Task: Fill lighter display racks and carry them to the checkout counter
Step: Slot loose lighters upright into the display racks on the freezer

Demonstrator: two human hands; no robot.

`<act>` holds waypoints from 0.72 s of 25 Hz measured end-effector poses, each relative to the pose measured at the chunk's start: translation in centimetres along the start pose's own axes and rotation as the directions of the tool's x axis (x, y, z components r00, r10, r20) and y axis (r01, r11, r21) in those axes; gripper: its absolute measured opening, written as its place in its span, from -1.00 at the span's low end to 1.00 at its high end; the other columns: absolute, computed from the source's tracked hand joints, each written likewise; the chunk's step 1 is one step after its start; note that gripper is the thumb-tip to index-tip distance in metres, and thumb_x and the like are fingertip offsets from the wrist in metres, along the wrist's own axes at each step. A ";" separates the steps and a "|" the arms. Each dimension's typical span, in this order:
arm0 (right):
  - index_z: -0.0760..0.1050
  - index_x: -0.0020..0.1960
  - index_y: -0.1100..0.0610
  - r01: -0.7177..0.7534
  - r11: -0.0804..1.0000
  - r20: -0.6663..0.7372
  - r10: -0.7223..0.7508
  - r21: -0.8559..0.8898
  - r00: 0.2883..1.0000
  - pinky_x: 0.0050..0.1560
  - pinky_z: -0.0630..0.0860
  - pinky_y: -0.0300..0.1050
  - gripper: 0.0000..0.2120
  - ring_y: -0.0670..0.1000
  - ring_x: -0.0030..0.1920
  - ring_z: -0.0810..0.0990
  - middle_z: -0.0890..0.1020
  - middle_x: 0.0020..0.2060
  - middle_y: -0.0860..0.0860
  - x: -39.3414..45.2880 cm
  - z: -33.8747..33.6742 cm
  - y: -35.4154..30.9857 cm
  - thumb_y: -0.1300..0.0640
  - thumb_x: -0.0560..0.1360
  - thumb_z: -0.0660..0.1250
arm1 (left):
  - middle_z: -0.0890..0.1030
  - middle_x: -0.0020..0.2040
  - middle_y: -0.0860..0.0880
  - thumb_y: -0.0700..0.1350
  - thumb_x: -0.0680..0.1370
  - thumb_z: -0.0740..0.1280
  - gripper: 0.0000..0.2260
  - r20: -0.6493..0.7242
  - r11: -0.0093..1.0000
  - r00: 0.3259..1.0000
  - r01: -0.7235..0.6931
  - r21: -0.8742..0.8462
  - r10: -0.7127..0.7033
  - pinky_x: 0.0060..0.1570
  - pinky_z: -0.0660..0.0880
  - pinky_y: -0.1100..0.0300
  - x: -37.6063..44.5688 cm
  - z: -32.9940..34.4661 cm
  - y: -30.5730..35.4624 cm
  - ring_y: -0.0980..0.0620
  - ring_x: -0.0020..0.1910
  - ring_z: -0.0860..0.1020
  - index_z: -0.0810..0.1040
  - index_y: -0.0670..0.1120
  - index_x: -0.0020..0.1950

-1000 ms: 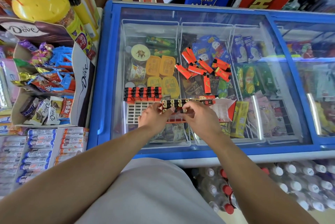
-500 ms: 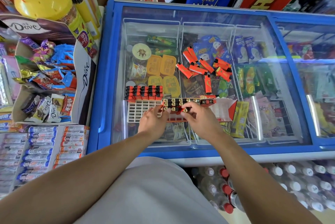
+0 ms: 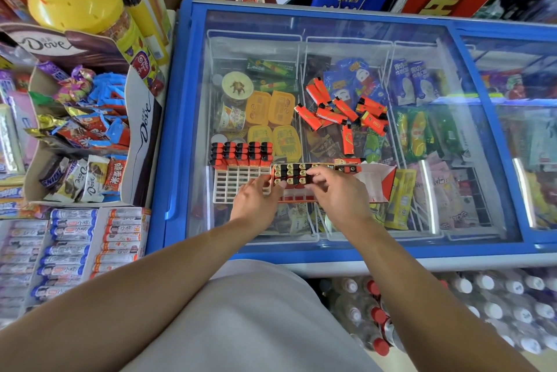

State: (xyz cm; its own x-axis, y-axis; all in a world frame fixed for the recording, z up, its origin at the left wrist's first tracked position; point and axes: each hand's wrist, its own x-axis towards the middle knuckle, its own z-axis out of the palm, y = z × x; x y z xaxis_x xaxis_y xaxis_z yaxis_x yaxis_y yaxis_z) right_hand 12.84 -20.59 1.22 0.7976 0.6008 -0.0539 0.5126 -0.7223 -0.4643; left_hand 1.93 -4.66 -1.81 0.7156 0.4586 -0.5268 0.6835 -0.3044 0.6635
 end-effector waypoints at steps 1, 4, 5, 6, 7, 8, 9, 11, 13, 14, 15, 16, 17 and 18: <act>0.60 0.20 -0.06 -0.002 1.000 0.001 0.002 0.016 1.000 -0.15 0.58 -0.16 -0.75 -0.11 -0.13 0.67 0.72 -0.03 -0.15 0.0 -0.3 -0.2 -0.03 0.52 0.44 | 0.49 0.43 -0.05 0.37 0.59 0.15 -0.35 -0.003 1.000 1.000 -0.002 -0.003 0.002 0.34 0.46 -0.11 -0.1 0.0 0.1 -0.07 0.40 0.44 0.32 0.00 0.55; 0.62 0.12 -0.05 0.001 0.997 -0.016 0.000 0.075 1.000 -0.20 0.57 -0.18 -0.80 -0.15 -0.18 0.64 0.69 -0.08 -0.20 1.0 -1.9 -0.4 -0.05 0.53 0.43 | 0.45 0.46 -0.05 0.36 0.57 0.22 -0.33 -0.016 0.999 1.000 -0.007 -0.045 0.007 0.34 0.45 -0.05 -0.2 -0.1 0.9 -0.07 0.41 0.43 0.27 0.02 0.57; 0.62 0.10 -0.04 -0.005 0.996 -0.059 0.011 0.092 0.998 -0.20 0.57 -0.18 -0.84 -0.16 -0.18 0.63 0.68 -0.09 -0.20 1.8 -2.7 -0.1 -0.03 0.55 0.41 | 0.42 0.49 -0.05 0.34 0.57 0.25 -0.32 -0.016 0.998 1.000 -0.003 -0.056 0.002 0.33 0.43 -0.01 -0.1 -0.3 1.3 -0.07 0.41 0.42 0.25 0.02 0.59; 0.62 0.09 -0.02 -0.043 0.992 -0.107 0.056 0.116 0.993 -0.17 0.57 -0.21 -0.88 -0.16 -0.15 0.63 0.68 -0.08 -0.19 3.0 -3.2 0.7 0.01 0.56 0.39 | 0.39 0.51 -0.05 0.32 0.57 0.27 -0.30 -0.009 0.998 1.000 0.008 -0.063 -0.009 0.28 0.44 0.05 0.0 -0.4 1.8 -0.05 0.38 0.44 0.22 0.01 0.60; 0.63 0.09 0.02 -0.117 0.981 -0.140 0.138 0.153 0.980 -0.10 0.57 -0.23 -0.88 -0.13 -0.10 0.64 0.68 -0.06 -0.16 4.6 -3.7 1.8 0.08 0.57 0.39 | 0.36 0.53 -0.06 0.31 0.57 0.29 -0.29 0.003 0.997 1.000 0.027 -0.069 -0.027 0.18 0.45 0.09 0.1 -0.5 2.2 0.00 0.26 0.51 0.20 0.01 0.60; 0.63 0.11 0.07 -0.212 0.961 -0.143 0.238 0.175 0.961 -0.03 0.56 -0.21 -0.87 -0.08 -0.04 0.65 0.69 -0.02 -0.09 6.5 -4.2 3.0 0.13 0.57 0.39 | 0.36 0.53 -0.06 0.31 0.57 0.30 -0.29 0.015 0.996 0.999 0.053 -0.079 -0.051 0.07 0.50 0.10 0.2 -0.7 2.6 0.08 0.04 0.59 0.19 0.01 0.61; 0.63 0.12 0.13 -0.309 0.939 -0.113 0.327 0.152 0.938 0.02 0.57 -0.15 -0.85 -0.01 0.01 0.66 0.70 0.01 -0.01 8.3 -4.2 4.6 0.15 0.56 0.40 | 0.37 0.52 -0.07 0.30 0.57 0.31 -0.29 0.023 0.993 0.997 0.076 -0.087 -0.075 -0.05 0.55 0.10 0.2 -0.7 2.9 0.16 -0.23 0.59 0.19 0.01 0.60; 0.64 0.07 0.24 -0.471 0.882 0.015 0.470 0.025 0.882 0.04 0.61 0.00 -0.76 0.13 0.00 0.67 0.70 -0.01 0.11 11.4 -3.6 7.2 0.08 0.53 0.45 | 0.40 0.50 -0.08 0.29 0.56 0.32 -0.30 0.026 0.990 0.994 0.112 -0.086 -0.110 -0.23 0.56 0.11 0.3 -0.8 3.2 0.22 -0.54 0.47 0.19 0.02 0.59; 0.61 -0.02 0.27 -0.553 0.831 0.124 0.556 -0.063 0.822 -0.09 0.58 -0.01 -0.64 0.16 -0.08 0.67 0.69 -0.09 0.14 13.1 -2.7 8.4 -0.06 0.49 0.48 | 0.41 0.50 -0.08 0.28 0.56 0.34 -0.30 0.036 0.989 0.992 0.127 -0.071 -0.125 -0.28 0.53 0.14 0.5 -1.0 3.2 0.18 -0.51 0.46 0.20 0.02 0.59; 0.57 -0.04 0.26 -0.565 0.822 0.163 0.568 -0.070 0.807 -0.17 0.53 -0.06 -0.61 0.14 -0.12 0.65 0.67 -0.12 0.13 13.5 -2.4 8.4 -0.09 0.48 0.48 | 0.41 0.50 -0.08 0.27 0.56 0.34 -0.31 0.043 0.989 0.991 0.131 -0.072 -0.128 -0.30 0.51 0.16 0.5 -1.2 3.4 0.15 -0.45 0.51 0.20 0.03 0.59; 0.55 -0.03 0.25 -0.570 0.819 0.189 0.571 -0.062 0.799 -0.22 0.48 -0.09 -0.61 0.13 -0.14 0.63 0.65 -0.13 0.12 14.0 -2.2 8.4 -0.09 0.48 0.49 | 0.40 0.51 -0.06 0.27 0.56 0.35 -0.31 0.048 0.988 0.990 0.135 -0.074 -0.132 -0.32 0.50 0.17 0.6 -1.3 3.5 0.12 -0.38 0.57 0.21 0.04 0.58; 0.53 0.01 0.24 -0.583 0.810 0.207 0.581 -0.056 0.787 -0.20 0.50 -0.09 -0.62 0.14 -0.11 0.63 0.64 -0.11 0.12 14.4 -2.0 8.2 -0.07 0.48 0.50 | 0.39 0.52 -0.05 0.27 0.56 0.35 -0.31 0.048 0.988 0.990 0.140 -0.073 -0.136 -0.34 0.51 0.17 0.6 -1.4 3.6 0.08 -0.30 0.63 0.21 0.04 0.58; 0.53 0.10 0.26 -0.601 0.797 0.219 0.597 -0.059 0.772 -0.14 0.53 -0.08 -0.60 0.17 -0.03 0.64 0.63 -0.04 0.12 14.8 -2.0 7.9 -0.03 0.48 0.51 | 0.38 0.53 -0.04 0.27 0.56 0.35 -0.31 0.047 0.987 0.989 0.144 -0.069 -0.141 -0.34 0.53 0.16 0.7 -1.5 3.7 0.06 -0.25 0.66 0.21 0.05 0.59; 0.53 0.16 0.28 -0.612 0.787 0.229 0.611 -0.076 0.758 -0.09 0.53 -0.08 -0.58 0.19 0.05 0.64 0.62 0.02 0.12 14.9 -2.1 7.6 0.01 0.48 0.51 | 0.38 0.53 -0.03 0.27 0.56 0.35 -0.31 0.046 0.987 0.988 0.148 -0.065 -0.145 -0.33 0.55 0.15 0.7 -1.5 3.7 0.05 -0.24 0.67 0.21 0.05 0.59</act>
State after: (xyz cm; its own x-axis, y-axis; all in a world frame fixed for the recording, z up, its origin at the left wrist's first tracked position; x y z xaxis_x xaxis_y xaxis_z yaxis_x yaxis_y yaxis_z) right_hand 29.31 -17.81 -1.25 0.8449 0.0922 -0.5269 -0.0601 -0.9624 -0.2649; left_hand 4.71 -4.19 1.10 0.6149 0.4587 -0.6414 0.7709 -0.1782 0.6116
